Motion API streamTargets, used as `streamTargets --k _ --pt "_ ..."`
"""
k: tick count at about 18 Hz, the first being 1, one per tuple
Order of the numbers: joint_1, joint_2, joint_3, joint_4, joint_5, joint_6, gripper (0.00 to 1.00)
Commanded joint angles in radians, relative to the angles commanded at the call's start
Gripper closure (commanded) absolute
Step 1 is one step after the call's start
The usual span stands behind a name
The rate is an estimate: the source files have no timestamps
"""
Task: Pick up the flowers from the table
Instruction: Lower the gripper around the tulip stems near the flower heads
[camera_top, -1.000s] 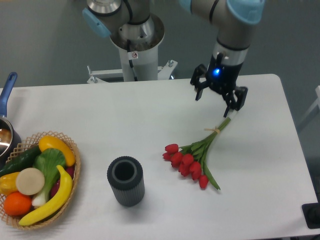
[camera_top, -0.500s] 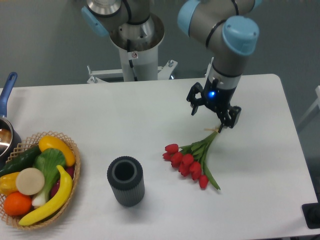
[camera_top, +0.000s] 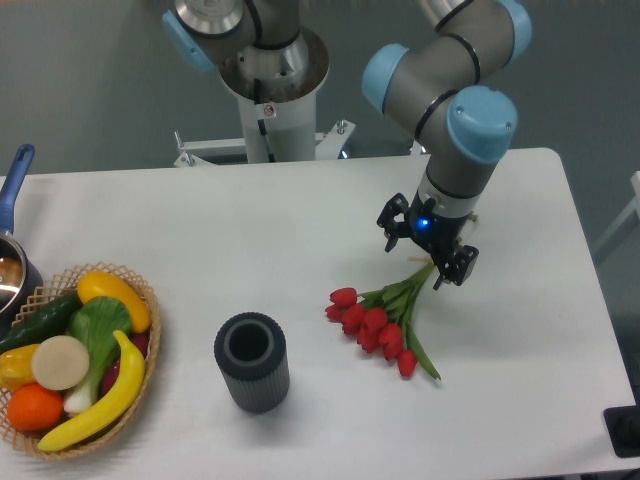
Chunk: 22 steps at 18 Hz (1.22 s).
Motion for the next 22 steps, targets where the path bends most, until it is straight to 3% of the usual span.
streamTargets --k 3,7,22 --pt "0.003 -0.022 -0.009 0.006 -0.001 -0.006 0.00" --pt "0.003 -0.048 -0.049 0.103 -0.001 -0.009 0.00" --pt "-0.006 -0.103 -0.052 0.141 -0.001 -0.034 0.00"
